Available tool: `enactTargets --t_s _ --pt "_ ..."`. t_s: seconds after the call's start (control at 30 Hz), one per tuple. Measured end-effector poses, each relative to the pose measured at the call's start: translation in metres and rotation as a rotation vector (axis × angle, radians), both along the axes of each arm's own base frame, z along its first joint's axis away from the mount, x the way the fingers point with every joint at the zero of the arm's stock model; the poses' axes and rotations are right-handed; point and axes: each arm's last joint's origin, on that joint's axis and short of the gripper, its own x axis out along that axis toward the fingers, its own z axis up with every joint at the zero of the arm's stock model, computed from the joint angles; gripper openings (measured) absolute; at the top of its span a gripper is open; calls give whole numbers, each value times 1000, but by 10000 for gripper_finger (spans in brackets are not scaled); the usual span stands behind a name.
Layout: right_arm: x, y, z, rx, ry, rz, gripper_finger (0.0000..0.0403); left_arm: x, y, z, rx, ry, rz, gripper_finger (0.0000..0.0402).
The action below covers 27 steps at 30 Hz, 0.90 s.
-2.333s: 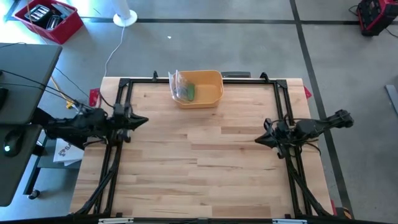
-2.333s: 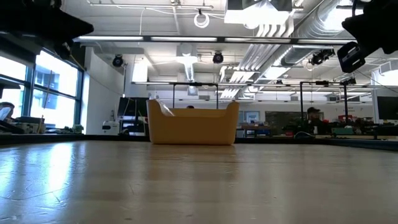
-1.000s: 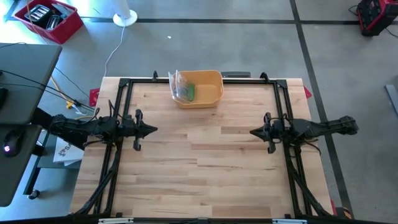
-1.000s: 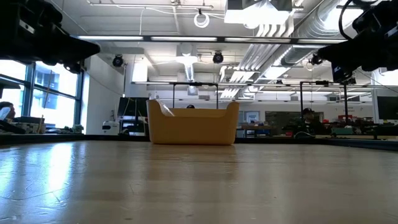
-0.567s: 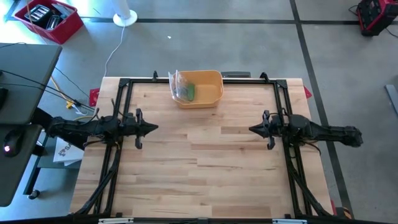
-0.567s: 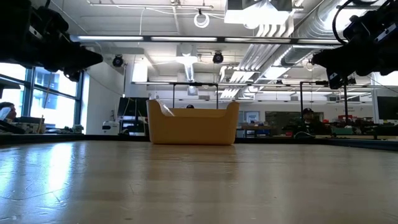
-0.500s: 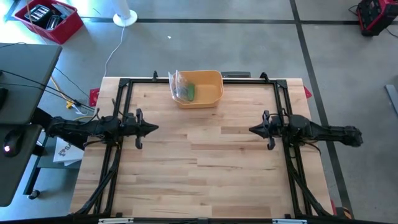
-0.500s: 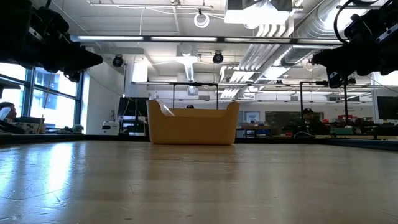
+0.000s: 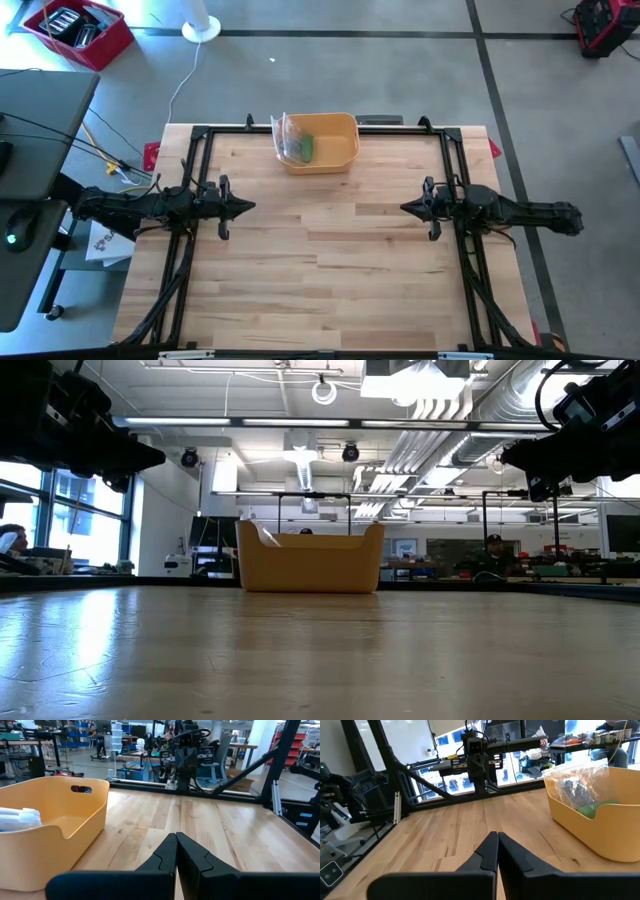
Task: Roll bandage
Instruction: Return to Home Position
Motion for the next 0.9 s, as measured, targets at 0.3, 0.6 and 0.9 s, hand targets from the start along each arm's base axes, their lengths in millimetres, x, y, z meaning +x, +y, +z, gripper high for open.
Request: enactTargets --t_s 0.3,0.6,0.9 --pt "-1 0 1 -1 -11 4 0 -1 -6 2 -1 -18 -55 1" --pt "-4 1 5 -3 -59 8 0 -7 -6 11 -14 -130 -65 1" --pt "-3 1 4 -3 -52 9 0 -7 -6 9 -12 -112 -67 0"
